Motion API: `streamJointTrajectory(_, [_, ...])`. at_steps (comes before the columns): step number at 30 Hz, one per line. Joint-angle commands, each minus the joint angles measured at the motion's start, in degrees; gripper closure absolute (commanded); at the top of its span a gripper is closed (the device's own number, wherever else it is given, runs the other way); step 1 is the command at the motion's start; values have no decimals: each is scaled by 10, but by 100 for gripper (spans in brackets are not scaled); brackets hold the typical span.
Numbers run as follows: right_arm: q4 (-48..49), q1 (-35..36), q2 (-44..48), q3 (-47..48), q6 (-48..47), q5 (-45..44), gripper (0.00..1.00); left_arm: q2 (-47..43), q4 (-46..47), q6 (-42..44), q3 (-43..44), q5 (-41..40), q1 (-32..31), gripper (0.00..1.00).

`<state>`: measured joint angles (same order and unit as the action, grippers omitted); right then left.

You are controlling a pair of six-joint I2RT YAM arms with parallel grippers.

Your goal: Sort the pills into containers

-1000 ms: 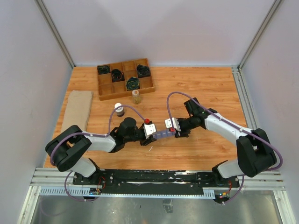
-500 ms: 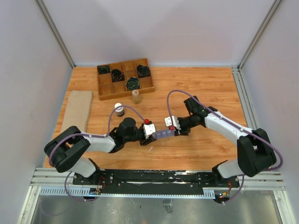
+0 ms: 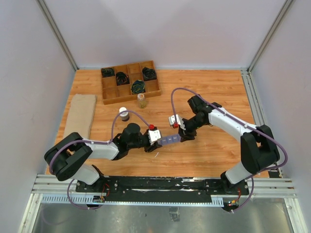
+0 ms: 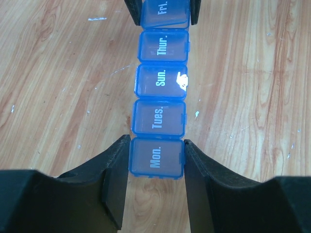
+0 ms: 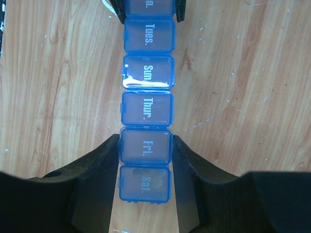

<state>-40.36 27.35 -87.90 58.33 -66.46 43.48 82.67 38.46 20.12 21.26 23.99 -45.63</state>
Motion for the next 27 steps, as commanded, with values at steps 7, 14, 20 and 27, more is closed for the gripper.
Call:
streamJointTrajectory(7, [19, 4, 13, 4, 80, 5, 45, -13, 26, 6, -5, 23, -5, 98])
streamJointTrajectory(14, [55, 2, 34, -10, 98, -18, 37, -14, 26, 4, -5, 29, -5, 98])
streamJointTrajectory(20, [86, 2, 45, -17, 124, -42, 39, -13, 26, 4, -5, 31, -5, 98])
streamJointTrajectory(27, [110, 0, 46, -19, 155, -61, 38, -12, 26, 4, -4, 33, -5, 98])
